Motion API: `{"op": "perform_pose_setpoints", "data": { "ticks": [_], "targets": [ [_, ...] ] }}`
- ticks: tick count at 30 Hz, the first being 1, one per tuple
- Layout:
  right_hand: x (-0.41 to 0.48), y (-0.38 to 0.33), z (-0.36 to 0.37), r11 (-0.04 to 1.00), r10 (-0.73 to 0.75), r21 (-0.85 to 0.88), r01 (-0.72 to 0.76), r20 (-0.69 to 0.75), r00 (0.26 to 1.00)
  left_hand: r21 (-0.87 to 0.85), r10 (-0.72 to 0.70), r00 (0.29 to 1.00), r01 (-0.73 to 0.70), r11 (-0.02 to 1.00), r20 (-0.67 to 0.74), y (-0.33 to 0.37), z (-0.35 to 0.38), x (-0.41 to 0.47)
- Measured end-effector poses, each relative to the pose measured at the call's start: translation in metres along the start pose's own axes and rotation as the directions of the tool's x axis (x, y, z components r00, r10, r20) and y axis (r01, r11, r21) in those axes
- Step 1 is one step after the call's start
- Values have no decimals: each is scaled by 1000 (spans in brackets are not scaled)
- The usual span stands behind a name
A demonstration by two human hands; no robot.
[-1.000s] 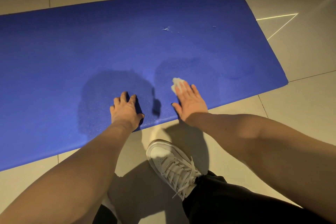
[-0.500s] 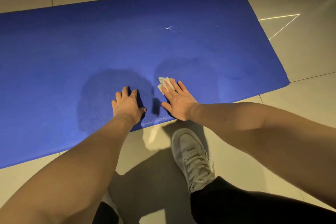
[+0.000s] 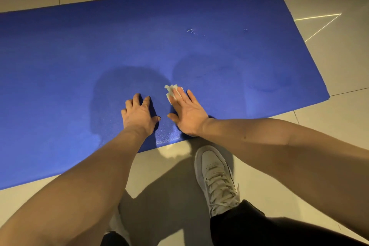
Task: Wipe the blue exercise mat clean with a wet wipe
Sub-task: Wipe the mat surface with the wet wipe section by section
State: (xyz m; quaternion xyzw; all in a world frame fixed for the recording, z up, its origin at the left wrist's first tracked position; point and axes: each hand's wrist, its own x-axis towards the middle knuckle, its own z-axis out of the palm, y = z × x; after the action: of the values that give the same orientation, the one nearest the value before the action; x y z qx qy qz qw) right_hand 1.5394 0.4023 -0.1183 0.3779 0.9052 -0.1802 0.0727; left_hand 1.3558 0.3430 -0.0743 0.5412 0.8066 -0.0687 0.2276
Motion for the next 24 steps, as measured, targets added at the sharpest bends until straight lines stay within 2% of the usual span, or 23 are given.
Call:
{"op": "perform_pose_setpoints", "data": {
  "ticks": [2,3,7,9,11,12,14,16,19,21,24],
  "targets": [
    [0,23,-3,998,-53,-47,52,-11,999,-3,3,1000,-3,1000,-5,1,-2,5],
    [-1,36,-6,998,-27,-60,25,-22,999,-3,8,1000,-8,1000,-6,2,-3,8],
    [0,79,-21,956,278,-85,-281,-51,959,-2,23,1000,-23,1000,-15,1,-5,17],
    [8,75,-26,916,399,-46,-399,-28,917,-3,23,1000,-23,1000,-15,1,-7,20],
    [19,54,-27,891,453,33,-452,-26,891,-4,21,999,-21,1000,-25,1,-9,24],
    [24,41,-27,903,426,70,-424,-19,904,-6,19,999,-19,1000,-30,1,-9,26],
    [31,16,-23,963,256,89,-254,-1,967,-8,16,999,-16,1000,-36,3,-12,30],
    [34,4,-19,995,98,31,-99,21,995,-3,16,999,-16,1000,-41,6,-14,34],
    [40,23,-21,997,15,-77,-13,26,1000,2,18,999,-18,1000,-38,9,-17,41],
    [42,48,-26,990,57,-129,-54,16,998,0,25,999,-25,1000,-37,9,-18,45],
    [46,86,-42,955,275,-112,-275,-11,961,4,30,999,-30,1000,-27,6,-19,47]
  ]
}}
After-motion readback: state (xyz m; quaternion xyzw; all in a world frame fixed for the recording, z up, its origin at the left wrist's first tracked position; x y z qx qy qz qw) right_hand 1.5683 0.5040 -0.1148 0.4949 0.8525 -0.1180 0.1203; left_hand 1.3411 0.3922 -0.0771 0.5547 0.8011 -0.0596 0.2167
